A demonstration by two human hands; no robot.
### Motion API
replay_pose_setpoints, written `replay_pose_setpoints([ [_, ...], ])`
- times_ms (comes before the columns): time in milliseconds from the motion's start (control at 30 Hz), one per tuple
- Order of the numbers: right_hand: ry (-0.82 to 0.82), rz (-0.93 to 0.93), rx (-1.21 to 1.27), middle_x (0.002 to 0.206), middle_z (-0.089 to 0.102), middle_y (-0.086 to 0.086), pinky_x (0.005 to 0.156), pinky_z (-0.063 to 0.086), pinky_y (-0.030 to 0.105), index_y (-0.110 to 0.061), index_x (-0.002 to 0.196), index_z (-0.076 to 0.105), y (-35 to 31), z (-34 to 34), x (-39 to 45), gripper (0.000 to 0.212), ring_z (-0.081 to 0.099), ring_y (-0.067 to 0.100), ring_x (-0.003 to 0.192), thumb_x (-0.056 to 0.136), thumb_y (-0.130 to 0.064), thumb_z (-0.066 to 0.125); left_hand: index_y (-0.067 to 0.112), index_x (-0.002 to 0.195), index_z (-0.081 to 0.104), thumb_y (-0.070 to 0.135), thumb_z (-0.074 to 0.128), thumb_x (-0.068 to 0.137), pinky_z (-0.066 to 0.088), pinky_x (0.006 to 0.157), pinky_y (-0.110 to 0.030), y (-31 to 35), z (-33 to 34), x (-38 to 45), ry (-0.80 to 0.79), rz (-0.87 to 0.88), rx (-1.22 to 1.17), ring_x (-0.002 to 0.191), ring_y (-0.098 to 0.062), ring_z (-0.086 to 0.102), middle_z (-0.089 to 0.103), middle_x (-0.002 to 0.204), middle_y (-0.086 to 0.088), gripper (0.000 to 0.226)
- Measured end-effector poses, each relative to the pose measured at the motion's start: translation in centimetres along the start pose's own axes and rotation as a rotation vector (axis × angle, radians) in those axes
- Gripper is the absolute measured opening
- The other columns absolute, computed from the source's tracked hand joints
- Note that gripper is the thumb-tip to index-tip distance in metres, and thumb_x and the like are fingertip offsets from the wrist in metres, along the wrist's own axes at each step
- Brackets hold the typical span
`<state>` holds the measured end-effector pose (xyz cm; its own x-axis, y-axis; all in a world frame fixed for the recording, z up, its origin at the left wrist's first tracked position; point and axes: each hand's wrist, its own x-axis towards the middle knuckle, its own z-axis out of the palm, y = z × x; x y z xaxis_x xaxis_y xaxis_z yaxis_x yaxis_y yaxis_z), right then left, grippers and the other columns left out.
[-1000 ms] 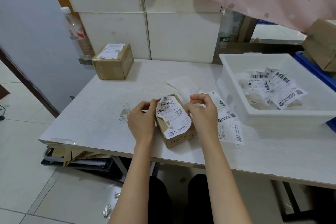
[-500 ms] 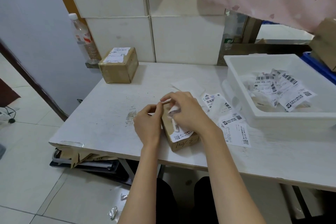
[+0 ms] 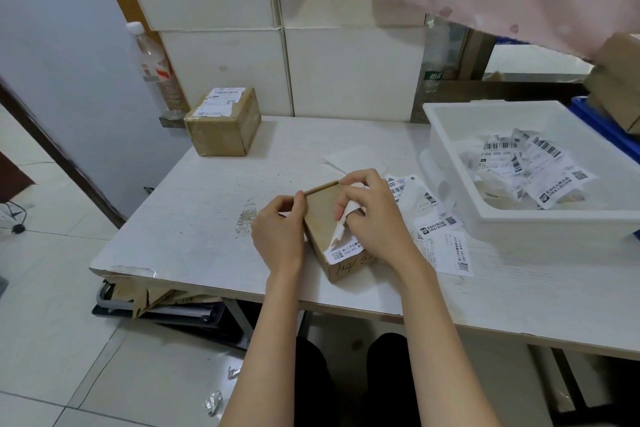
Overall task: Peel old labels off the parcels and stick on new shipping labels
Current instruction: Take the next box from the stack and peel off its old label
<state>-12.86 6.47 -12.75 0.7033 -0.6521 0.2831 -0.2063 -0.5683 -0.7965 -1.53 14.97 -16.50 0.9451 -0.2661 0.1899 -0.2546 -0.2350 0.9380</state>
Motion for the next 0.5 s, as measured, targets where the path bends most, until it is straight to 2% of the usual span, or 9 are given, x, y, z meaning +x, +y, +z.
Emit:
replay_pose_setpoints([
  [133,0.03,0.075,0.15,0.118,0.044,-0.011,0.066,0.038,0.008,-0.023,0.061,0.061,0.1,-0.4,-0.7,0.044,0.049,-0.006,0.103,0.073,0.016,0.045,0.021,0.079,0.074,0.038,0.064,0.091,0.041,0.062,-0.019,0.1,0.1,0.0,0.01,0.008,0.02,0.074,-0.004,0.062,0.068,0.075,0.012,0.022],
  [267,0.083,0.105,0.246,0.12,0.046,-0.008,0.066,0.042,0.008,-0.018,0.063,0.064,0.4,-0.5,-1.3,0.042,0.047,-0.02,0.096,0.074,0.019,0.047,0.022,0.078,0.073,0.037,0.064,0.091,0.04,0.062,-0.019,0.1,0.2,0.0,0.011,0.003,0.021,0.073,-0.004,0.061,0.067,0.074,0.014,0.021],
  [500,0.103,0.123,0.3,0.128,0.046,-0.008,0.071,0.043,0.01,-0.02,0.062,0.064,0.7,-1.0,-1.3,0.044,0.046,-0.005,0.113,0.07,0.02,0.049,0.025,0.073,0.067,0.034,0.065,0.091,0.039,0.06,-0.017,0.4,0.1,-0.2,0.016,0.005,0.028,0.069,0.001,0.058,0.063,0.069,0.017,0.02],
])
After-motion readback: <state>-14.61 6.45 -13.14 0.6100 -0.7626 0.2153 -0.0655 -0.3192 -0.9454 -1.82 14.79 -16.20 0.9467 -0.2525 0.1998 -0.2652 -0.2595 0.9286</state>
